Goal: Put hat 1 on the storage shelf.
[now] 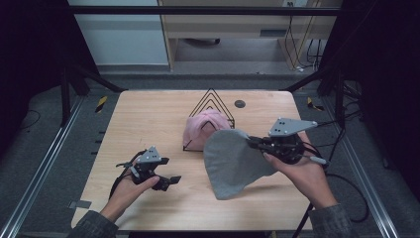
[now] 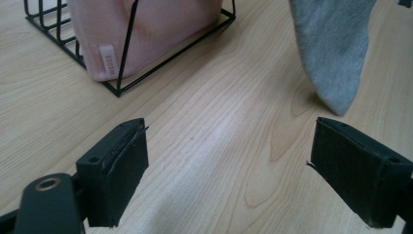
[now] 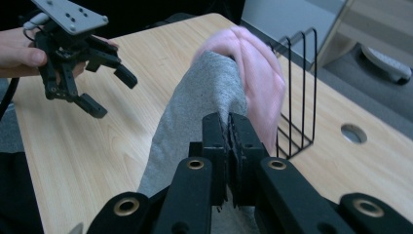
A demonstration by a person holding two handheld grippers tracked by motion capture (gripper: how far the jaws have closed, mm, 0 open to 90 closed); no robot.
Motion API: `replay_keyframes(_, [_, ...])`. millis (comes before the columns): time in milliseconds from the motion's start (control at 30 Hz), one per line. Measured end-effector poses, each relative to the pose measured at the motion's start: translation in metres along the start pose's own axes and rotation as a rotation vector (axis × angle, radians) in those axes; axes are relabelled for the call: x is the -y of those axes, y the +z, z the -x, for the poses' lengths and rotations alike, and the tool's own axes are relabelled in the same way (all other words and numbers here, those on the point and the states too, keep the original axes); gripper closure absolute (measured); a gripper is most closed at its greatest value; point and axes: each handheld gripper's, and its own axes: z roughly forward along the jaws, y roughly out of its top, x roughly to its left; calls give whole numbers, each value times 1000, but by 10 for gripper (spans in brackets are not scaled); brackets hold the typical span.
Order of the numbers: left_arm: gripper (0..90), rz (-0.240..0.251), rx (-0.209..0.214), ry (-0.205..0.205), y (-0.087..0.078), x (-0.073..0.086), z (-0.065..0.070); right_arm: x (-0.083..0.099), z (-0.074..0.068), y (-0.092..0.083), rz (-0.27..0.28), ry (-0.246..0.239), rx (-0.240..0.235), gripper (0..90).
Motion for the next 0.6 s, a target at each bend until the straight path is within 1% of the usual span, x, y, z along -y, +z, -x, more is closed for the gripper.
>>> replay_keyframes(133, [130, 5, 15, 5, -2, -2, 1, -16, -6, 7, 0, -33, -14, 870])
replay_keyframes(167, [129, 5, 15, 5, -2, -2, 1, -16, -6, 7, 0, -33, -14, 870])
replay_keyframes(200, [129, 9, 16, 8, -3, -3, 1, -24, -9, 10, -3, -49, -21, 870])
replay_keyframes(233, [129, 9, 21, 13, -4, -5, 2, -24, -9, 10, -3, -49, -21, 870])
replay_keyframes(267, [129, 10, 26, 30, -8, -10, 2, -33, -13, 13, -7, -69, -25, 870])
replay_keyframes(300, [129, 10, 26, 30, -8, -10, 2, -33, -13, 13, -7, -69, -25, 870])
replay_keyframes(333, [130, 1, 30, 49, -11, -18, 3, -41, -16, 16, -12, -88, -29, 870])
replay_keyframes(367, [129, 1, 30, 49, -11, -18, 3, -41, -16, 16, -12, -88, -29, 870])
replay_keyframes(400, [129, -12, 31, 73, -16, -25, 3, -49, -18, 18, -12, -100, -31, 870])
replay_keyframes(433, [129, -12, 31, 73, -16, -25, 3, -49, -18, 18, -12, -100, -31, 870])
replay_keyframes(467, [129, -15, 33, 84, -18, -29, 2, -52, -19, 20, -12, -105, -33, 870])
replay_keyframes(500, [129, -24, 39, 103, -21, -37, 1, -59, -21, 23, -10, -115, -36, 870])
replay_keyframes(567, [128, -20, 60, 103, -24, -45, -1, -64, -23, 25, -4, -121, -38, 870])
replay_keyframes(600, [127, -20, 67, 112, -25, -49, -1, -66, -23, 26, -3, -122, -40, 870])
